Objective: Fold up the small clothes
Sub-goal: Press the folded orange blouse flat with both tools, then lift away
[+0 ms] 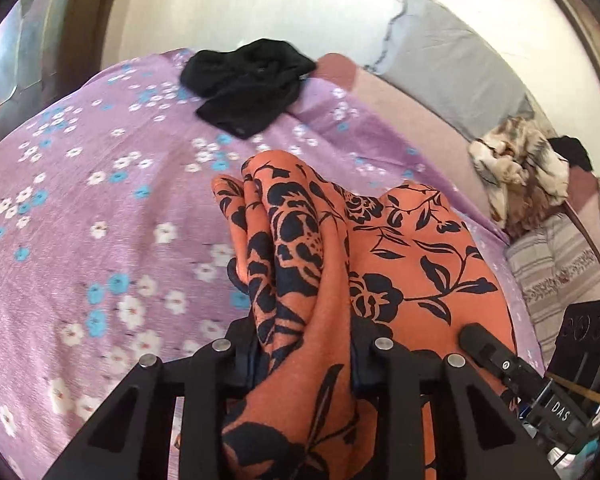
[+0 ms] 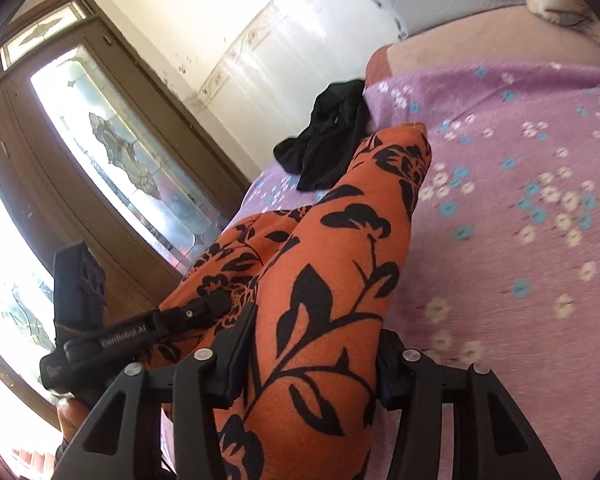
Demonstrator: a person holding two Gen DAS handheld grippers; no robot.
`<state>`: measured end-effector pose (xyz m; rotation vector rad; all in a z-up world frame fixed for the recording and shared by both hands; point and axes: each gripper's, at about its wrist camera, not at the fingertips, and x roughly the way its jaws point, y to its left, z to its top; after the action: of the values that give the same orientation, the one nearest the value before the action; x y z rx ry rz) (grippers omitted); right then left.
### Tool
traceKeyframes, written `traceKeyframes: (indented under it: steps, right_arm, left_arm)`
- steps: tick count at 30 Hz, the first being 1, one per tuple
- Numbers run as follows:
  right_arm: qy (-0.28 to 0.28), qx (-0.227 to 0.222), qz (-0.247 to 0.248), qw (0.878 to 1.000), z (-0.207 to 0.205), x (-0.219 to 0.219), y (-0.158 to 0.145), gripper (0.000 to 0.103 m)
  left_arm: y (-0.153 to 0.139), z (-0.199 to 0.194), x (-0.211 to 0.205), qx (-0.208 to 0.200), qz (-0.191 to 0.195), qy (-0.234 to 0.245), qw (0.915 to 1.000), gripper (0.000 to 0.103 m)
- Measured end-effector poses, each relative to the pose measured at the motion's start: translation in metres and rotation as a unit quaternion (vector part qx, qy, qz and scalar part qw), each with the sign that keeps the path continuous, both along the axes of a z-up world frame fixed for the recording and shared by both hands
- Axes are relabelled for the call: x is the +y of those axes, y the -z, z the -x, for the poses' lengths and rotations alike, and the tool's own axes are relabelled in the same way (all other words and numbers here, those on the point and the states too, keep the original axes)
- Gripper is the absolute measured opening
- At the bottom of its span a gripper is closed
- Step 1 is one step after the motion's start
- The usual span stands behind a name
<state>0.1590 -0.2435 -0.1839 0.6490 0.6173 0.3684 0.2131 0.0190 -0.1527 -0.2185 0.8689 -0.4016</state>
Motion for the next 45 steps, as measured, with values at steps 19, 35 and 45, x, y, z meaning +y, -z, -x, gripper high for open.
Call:
traceKeyframes:
  steps: [19,35,45]
  right_arm:
    - [0.084,0.164,-0.073,0.980,0.091,-0.099,0.033,0.061]
    - [0.036,0.156,0.049,0.986,0.053,-0.056,0.038,0.056]
    - [0.095,0.052,0.100,0.989,0.096,-0.039,-0.017,0.061]
  left_arm:
    - [0.006,0.083,-0.055,-0.036,-0.083,0.029,0.9955,0.044]
    - [0.058,0.052,-0.086,-0.025,-0.244,0.011,0.9695,0.066]
    - [-0.005,0.098,-0.069,-0.088,-0.217,-0.032,0.9716,0.088]
